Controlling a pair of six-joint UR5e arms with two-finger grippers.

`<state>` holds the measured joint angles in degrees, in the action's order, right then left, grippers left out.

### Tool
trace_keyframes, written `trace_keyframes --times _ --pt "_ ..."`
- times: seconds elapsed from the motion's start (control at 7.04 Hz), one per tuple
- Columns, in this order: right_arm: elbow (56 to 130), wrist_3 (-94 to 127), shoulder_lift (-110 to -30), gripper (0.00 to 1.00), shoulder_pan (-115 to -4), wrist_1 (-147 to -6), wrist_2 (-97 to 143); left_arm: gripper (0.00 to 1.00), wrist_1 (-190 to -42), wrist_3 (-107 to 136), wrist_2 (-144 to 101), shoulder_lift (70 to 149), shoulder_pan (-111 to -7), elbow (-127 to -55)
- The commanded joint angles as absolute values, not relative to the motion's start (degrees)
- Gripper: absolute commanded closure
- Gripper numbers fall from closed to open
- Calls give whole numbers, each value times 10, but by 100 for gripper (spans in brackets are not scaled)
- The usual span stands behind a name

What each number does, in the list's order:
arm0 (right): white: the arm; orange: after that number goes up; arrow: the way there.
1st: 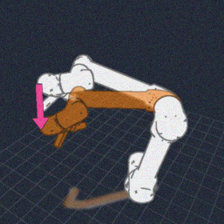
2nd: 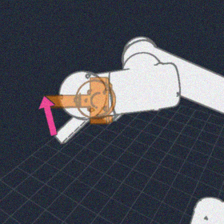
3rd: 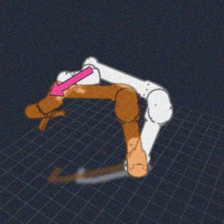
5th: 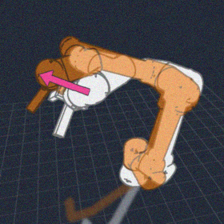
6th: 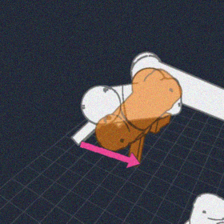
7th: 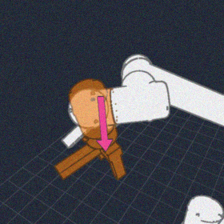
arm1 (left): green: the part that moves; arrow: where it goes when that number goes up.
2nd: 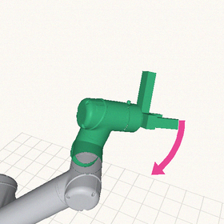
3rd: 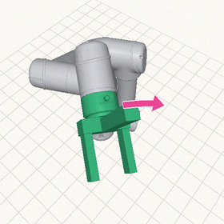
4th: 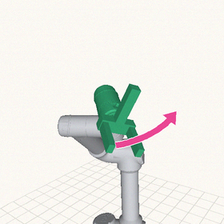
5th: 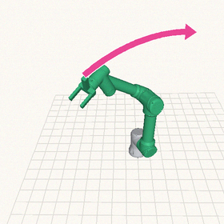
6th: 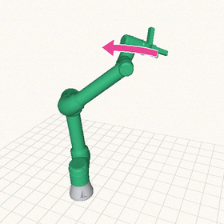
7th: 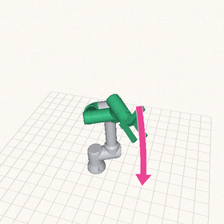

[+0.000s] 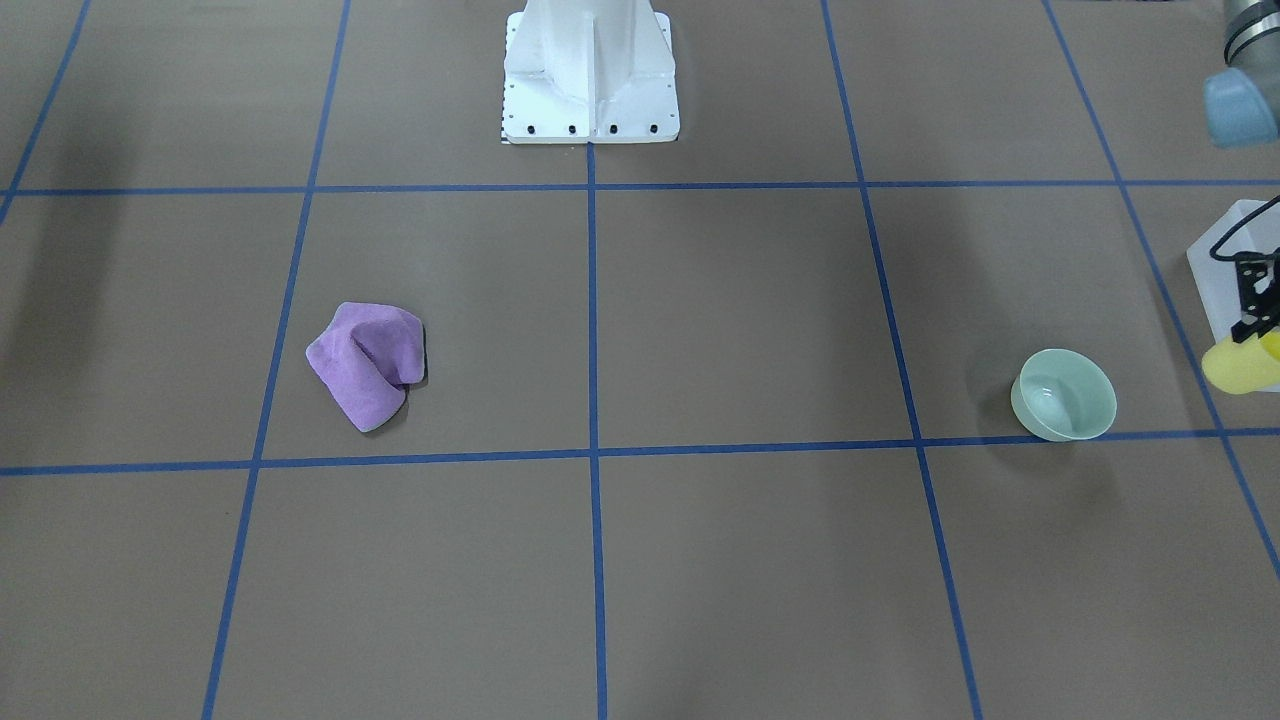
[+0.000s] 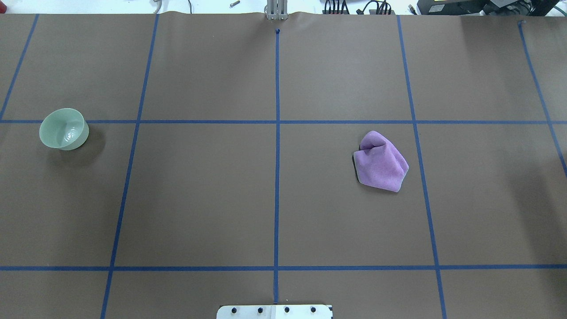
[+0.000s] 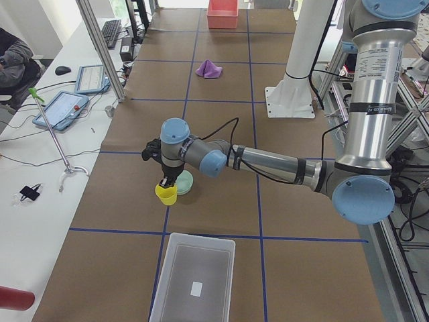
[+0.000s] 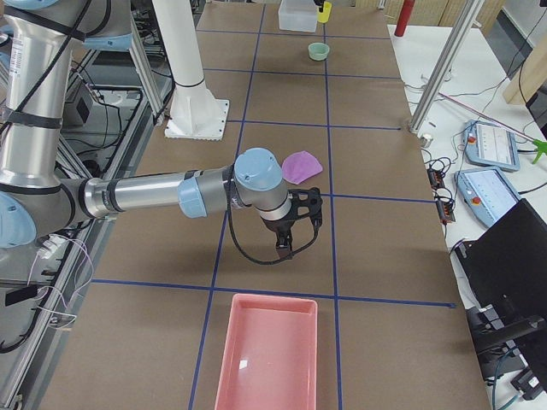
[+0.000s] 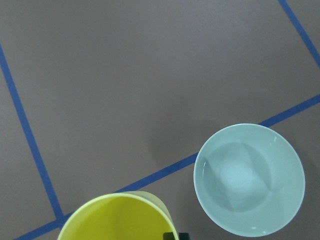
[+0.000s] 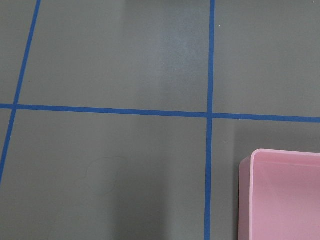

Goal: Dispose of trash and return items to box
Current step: 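Lower the yellow cup into the clear box and open the left gripper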

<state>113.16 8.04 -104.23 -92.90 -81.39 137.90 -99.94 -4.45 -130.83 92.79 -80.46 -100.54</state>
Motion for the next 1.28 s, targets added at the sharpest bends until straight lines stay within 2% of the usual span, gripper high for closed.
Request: trace_keyframes --times 0.0,0.28,0.71,0.99,1.14 --pt "1130 81 -1042 0 -929 -814 1379 100 -836 -253 -1303 931 -901 -1036" --pt "1130 82 -1042 0 -929 -814 1379 100 -855 -395 -1306 924 -960 -923" --pt "1130 83 -1042 0 -925 -814 1379 100 -1135 -406 -1306 911 -969 -700" --pt "1130 82 -1039 0 -922 -814 1378 100 -1243 -409 -1307 911 -970 -596" --pt "1130 82 -1039 0 -920 -814 1378 100 -1262 -404 -1309 912 -969 -569"
